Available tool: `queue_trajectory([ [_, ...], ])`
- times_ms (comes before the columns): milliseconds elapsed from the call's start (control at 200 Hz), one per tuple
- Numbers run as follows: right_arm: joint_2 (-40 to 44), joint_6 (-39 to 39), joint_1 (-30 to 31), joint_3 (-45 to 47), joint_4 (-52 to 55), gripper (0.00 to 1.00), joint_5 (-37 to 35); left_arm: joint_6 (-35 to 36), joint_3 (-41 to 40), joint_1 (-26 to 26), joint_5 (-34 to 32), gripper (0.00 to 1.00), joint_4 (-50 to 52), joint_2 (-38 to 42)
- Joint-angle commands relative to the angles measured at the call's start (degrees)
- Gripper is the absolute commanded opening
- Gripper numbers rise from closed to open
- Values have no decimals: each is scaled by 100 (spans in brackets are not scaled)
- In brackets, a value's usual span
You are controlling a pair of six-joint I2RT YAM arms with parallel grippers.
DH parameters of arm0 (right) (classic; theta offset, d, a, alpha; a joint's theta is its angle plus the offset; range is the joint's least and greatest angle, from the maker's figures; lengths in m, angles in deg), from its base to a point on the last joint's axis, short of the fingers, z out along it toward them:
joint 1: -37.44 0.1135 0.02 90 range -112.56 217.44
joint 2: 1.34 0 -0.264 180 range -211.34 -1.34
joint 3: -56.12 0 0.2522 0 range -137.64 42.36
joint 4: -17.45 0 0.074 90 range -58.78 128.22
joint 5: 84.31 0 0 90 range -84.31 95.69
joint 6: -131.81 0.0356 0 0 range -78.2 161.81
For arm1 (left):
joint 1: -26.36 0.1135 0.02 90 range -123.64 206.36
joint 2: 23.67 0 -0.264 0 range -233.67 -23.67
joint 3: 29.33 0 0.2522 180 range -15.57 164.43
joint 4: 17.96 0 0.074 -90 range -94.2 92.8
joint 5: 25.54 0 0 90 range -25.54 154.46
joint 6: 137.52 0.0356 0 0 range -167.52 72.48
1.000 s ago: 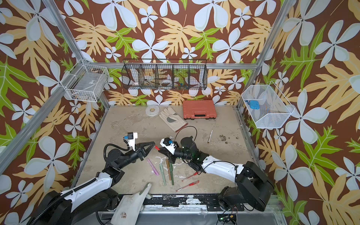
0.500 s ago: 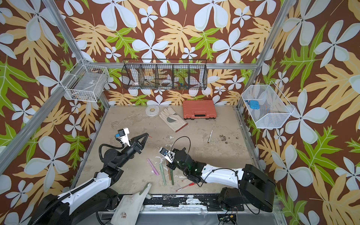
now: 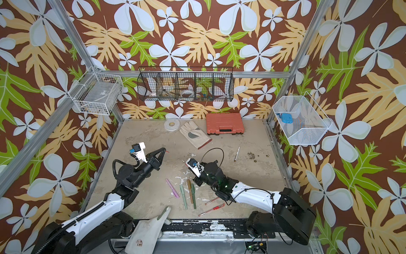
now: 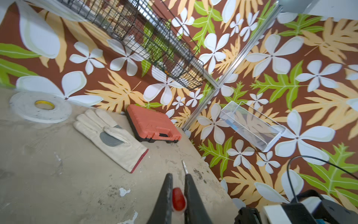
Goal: Remove pen caps from pens
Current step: Open the pen cap on the pen, then place the pen cap at the middle-left of the table.
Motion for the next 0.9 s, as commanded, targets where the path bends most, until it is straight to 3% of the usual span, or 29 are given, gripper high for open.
queue_trajectory([
  [0, -50, 324, -79, -87, 146, 0, -637, 118, 237, 8, -706, 0, 994, -174],
  [145, -32, 694, -436, -98, 276, 0, -966, -92, 705, 8, -1493, 0, 2022, -687],
  [420, 111, 1568, -1407, 37, 522, 0, -1045, -156, 1246, 23, -2011, 0, 2712, -1608],
  [616, 244, 1876, -1772, 157, 548, 0, -1003, -156, 1455, 280, -1812, 0, 2917, -2198],
  [896, 250, 1904, -1805, 144, 587, 0, -994, -132, 1625, 615, -1525, 0, 2910, -2923],
])
